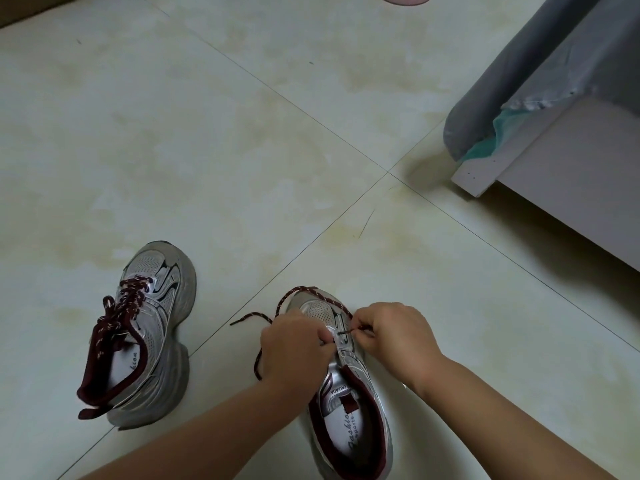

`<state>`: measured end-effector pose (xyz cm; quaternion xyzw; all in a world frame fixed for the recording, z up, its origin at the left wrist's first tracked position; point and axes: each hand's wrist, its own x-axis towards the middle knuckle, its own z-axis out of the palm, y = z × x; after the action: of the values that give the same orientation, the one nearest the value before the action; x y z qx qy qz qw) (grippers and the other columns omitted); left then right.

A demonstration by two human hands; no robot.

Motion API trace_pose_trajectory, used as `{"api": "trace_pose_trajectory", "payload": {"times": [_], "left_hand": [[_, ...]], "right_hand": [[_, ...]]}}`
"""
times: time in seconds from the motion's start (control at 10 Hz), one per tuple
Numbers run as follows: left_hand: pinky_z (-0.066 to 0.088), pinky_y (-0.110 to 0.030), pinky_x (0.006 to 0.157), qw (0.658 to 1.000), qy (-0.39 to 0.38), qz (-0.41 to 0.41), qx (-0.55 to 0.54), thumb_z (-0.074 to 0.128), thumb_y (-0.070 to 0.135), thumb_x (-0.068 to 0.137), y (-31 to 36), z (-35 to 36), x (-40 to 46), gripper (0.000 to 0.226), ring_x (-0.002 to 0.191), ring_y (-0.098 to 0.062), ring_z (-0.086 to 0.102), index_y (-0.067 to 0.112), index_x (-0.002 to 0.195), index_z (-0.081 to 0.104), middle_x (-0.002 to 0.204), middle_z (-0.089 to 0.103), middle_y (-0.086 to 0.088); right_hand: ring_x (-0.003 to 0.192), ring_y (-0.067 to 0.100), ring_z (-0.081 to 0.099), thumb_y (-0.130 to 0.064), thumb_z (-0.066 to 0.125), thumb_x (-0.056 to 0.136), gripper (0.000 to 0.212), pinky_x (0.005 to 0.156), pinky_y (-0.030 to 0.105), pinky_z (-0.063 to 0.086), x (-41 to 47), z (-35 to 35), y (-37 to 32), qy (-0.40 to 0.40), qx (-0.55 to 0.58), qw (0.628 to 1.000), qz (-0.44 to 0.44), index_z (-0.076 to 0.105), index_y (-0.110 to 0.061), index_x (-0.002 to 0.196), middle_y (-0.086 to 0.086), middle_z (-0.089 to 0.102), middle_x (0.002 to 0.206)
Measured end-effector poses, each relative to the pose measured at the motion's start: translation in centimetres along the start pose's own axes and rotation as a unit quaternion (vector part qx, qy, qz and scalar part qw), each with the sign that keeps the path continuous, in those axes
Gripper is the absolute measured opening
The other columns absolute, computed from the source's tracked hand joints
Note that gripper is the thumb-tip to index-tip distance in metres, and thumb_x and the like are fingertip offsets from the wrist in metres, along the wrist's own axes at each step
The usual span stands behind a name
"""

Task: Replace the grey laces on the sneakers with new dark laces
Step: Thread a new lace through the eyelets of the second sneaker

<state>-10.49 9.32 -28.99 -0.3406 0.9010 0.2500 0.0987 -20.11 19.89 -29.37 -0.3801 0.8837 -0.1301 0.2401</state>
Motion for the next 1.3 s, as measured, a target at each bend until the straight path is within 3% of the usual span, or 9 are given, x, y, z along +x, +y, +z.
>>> {"api": "trace_pose_trajectory", "payload": {"times": [0.2, 0.3, 0.5, 0.7, 0.9, 1.0, 1.1, 1.2, 1.3], "left_hand": [[0.029, -0.007, 0.057, 0.997, 0.021, 0.017, -0.066, 0.062, 0.022, 0.084, -0.2, 0.9, 0.0, 0.010, 0.077, -0.004, 0.045, 0.022, 0.084, 0.072, 0.098, 0.060, 0.006], [0.029, -0.006, 0.054, 0.997, 0.029, 0.036, -0.064, 0.062, 0.023, 0.084, -0.4, 1.0, 0.1, 0.009, 0.072, -0.004, 0.044, 0.020, 0.082, 0.070, 0.092, 0.057, 0.006], [0.034, -0.018, 0.070, 0.997, 0.041, 0.066, -0.028, 0.057, 0.030, 0.087, -0.9, 1.0, 0.4, 0.016, 0.082, -0.011, 0.053, 0.018, 0.088, 0.067, 0.096, 0.059, 0.004], [0.036, -0.024, 0.069, 0.996, 0.033, 0.084, 0.009, 0.054, 0.029, 0.088, -0.8, 1.1, 0.5, 0.022, 0.084, -0.019, 0.059, 0.014, 0.087, 0.069, 0.096, 0.061, -0.002], [0.034, -0.024, 0.062, 0.989, -0.014, 0.102, 0.104, 0.050, 0.029, 0.087, 0.0, 0.1, 1.1, 0.019, 0.090, -0.020, 0.057, 0.014, 0.091, 0.060, 0.103, 0.057, -0.002], [0.013, -0.016, 0.036, 0.977, -0.048, 0.136, 0.156, 0.086, 0.031, 0.038, 0.6, -0.7, 1.4, 0.035, 0.046, -0.013, 0.055, 0.015, 0.050, 0.056, 0.059, 0.058, -0.003], [0.015, -0.013, 0.025, 0.962, 0.013, 0.161, 0.221, 0.083, 0.021, -0.004, 0.2, 0.5, 2.0, 0.050, 0.023, -0.007, 0.037, 0.015, 0.027, 0.044, 0.034, 0.041, -0.001], [0.021, -0.012, 0.027, 0.946, -0.001, 0.216, 0.241, 0.082, 0.016, -0.003, 0.3, 0.7, 1.7, 0.046, 0.027, -0.006, 0.042, 0.018, 0.028, 0.048, 0.035, 0.044, 0.002], [0.036, -0.015, 0.044, 0.932, -0.081, 0.210, 0.285, 0.080, 0.015, 0.057, 1.5, 0.2, 1.4, 0.017, 0.068, -0.011, 0.062, 0.015, 0.067, 0.067, 0.072, 0.063, -0.003]], "right_hand": [[0.078, 0.024, 0.059, -0.020, 0.053, 0.086, 0.008, 0.049, 0.027, 0.025, 0.6, -0.2, -0.3, -0.020, -0.109, 0.990, -0.086, 0.059, -0.019, 0.082, 0.001, 0.057, 0.074], [0.038, 0.018, 0.043, -0.017, 0.082, 0.043, 0.034, 0.042, 0.020, -0.002, 1.0, -0.5, -0.5, -0.020, -0.177, 0.979, -0.099, 0.050, -0.022, 0.051, -0.007, 0.025, 0.051], [0.048, 0.023, 0.051, -0.015, 0.061, 0.069, 0.008, 0.043, 0.019, 0.001, 1.4, -0.4, -1.2, 0.007, -0.113, 0.984, -0.136, 0.060, -0.017, 0.061, -0.002, 0.043, 0.056], [0.096, 0.025, 0.055, -0.018, 0.049, 0.091, 0.017, 0.068, 0.029, 0.037, 1.4, 0.5, -1.3, -0.034, -0.036, 0.998, -0.039, 0.064, -0.015, 0.099, 0.003, 0.057, 0.098], [0.092, 0.021, 0.058, -0.020, 0.049, 0.091, 0.019, 0.075, 0.029, 0.040, 0.4, 1.1, -1.5, -0.005, 0.029, 0.998, 0.047, 0.066, -0.013, 0.092, 0.005, 0.066, 0.095], [0.086, 0.024, 0.053, -0.015, 0.042, 0.087, 0.018, 0.070, 0.031, 0.038, -0.4, 1.0, -1.9, -0.055, 0.026, 0.998, 0.026, 0.058, -0.007, 0.083, 0.009, 0.060, 0.091], [0.093, 0.020, 0.055, -0.026, 0.050, 0.075, 0.023, 0.081, 0.035, 0.047, -1.0, 0.3, -1.8, -0.122, 0.103, 0.987, 0.017, 0.058, -0.012, 0.091, 0.001, 0.058, 0.100], [0.103, 0.018, 0.055, -0.024, 0.059, 0.076, 0.031, 0.084, 0.031, 0.047, -1.4, 0.5, -2.0, -0.128, 0.093, 0.987, 0.019, 0.056, -0.017, 0.105, -0.003, 0.052, 0.112], [0.103, 0.021, 0.055, -0.016, 0.053, 0.080, 0.027, 0.084, 0.032, 0.047, -1.6, 1.0, -2.2, -0.089, 0.099, 0.991, 0.035, 0.056, -0.015, 0.107, -0.001, 0.054, 0.114]]}}
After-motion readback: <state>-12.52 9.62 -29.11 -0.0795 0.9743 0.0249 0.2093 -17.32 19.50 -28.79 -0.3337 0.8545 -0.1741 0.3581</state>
